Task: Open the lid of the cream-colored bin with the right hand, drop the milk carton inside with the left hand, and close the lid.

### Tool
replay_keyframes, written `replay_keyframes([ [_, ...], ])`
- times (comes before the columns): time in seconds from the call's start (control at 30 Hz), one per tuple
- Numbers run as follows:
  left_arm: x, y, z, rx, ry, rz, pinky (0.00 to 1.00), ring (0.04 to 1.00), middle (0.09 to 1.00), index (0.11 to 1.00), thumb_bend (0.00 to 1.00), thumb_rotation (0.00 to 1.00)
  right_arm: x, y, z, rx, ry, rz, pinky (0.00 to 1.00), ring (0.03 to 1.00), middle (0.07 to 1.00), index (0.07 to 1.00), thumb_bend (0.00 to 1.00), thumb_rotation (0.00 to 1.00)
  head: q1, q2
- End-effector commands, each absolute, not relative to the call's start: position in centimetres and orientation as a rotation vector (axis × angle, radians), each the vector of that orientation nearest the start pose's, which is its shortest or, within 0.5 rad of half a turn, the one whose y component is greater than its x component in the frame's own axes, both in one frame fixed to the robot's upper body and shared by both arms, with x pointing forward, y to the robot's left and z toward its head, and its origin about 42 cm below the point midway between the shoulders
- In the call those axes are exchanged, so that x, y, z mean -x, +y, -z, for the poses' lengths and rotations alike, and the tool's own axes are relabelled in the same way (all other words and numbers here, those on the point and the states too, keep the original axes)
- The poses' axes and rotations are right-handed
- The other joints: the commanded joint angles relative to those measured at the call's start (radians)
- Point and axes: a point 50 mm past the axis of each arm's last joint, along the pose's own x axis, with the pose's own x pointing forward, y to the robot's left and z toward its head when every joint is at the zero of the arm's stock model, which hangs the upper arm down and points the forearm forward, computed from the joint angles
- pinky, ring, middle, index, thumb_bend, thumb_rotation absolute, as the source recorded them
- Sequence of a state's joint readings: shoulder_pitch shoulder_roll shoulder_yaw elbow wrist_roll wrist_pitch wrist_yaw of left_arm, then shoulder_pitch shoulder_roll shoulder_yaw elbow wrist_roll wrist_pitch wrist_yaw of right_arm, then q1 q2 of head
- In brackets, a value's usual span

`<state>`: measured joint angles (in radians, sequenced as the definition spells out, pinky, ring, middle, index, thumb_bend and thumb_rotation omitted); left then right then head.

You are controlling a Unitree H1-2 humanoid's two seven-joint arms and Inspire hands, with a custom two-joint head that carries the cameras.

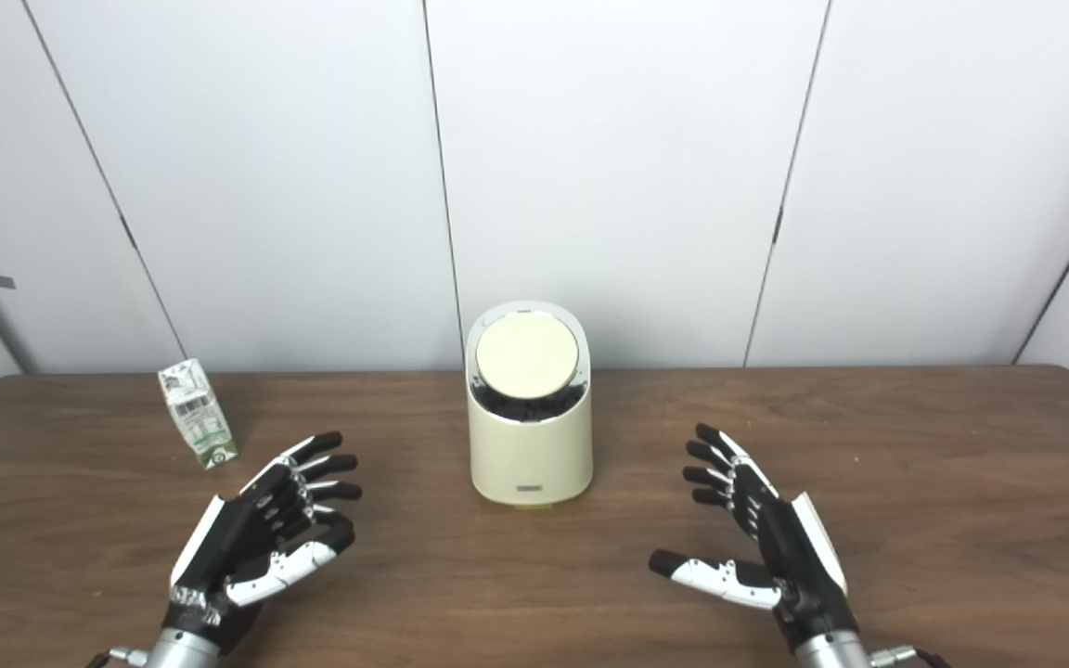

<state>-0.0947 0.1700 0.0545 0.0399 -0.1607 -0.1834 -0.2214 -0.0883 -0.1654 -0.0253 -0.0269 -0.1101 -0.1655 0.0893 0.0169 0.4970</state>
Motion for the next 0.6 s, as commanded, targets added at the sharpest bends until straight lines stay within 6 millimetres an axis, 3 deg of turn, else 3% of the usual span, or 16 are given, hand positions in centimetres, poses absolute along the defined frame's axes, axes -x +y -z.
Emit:
replay_keyframes([
  [0.0, -32.1, 26.7, -14.9, -0.039, -0.334, 0.196, 0.55, 0.691, 0.786, 0.868, 0.73, 0.21, -32.5, -25.3, -17.4, 0.305, -0.398, -0.084, 0.74, 0.829, 0.873, 0.914, 0.78, 0.36, 0.002, -0.001],
  [0.23, -32.2, 26.6, -14.8, -0.036, -0.331, 0.196, 0.54, 0.688, 0.786, 0.865, 0.74, 0.21, -34.1, -25.9, -19.3, 0.348, -0.413, -0.056, 0.78, 0.851, 0.886, 0.925, 0.82, 0.38, 0.006, -0.005],
  [0.47, -32.3, 26.6, -14.7, -0.041, -0.336, 0.193, 0.54, 0.687, 0.786, 0.861, 0.74, 0.23, -35.6, -25.5, -22.0, 0.439, -0.478, -0.037, 0.74, 0.838, 0.881, 0.907, 0.83, 0.41, 0.006, -0.006],
  [0.57, -32.3, 26.6, -14.7, -0.045, -0.333, 0.192, 0.54, 0.683, 0.783, 0.86, 0.74, 0.22, -36.7, -25.3, -23.1, 0.454, -0.473, -0.043, 0.82, 0.881, 0.89, 0.909, 0.85, 0.44, 0.003, -0.006],
])
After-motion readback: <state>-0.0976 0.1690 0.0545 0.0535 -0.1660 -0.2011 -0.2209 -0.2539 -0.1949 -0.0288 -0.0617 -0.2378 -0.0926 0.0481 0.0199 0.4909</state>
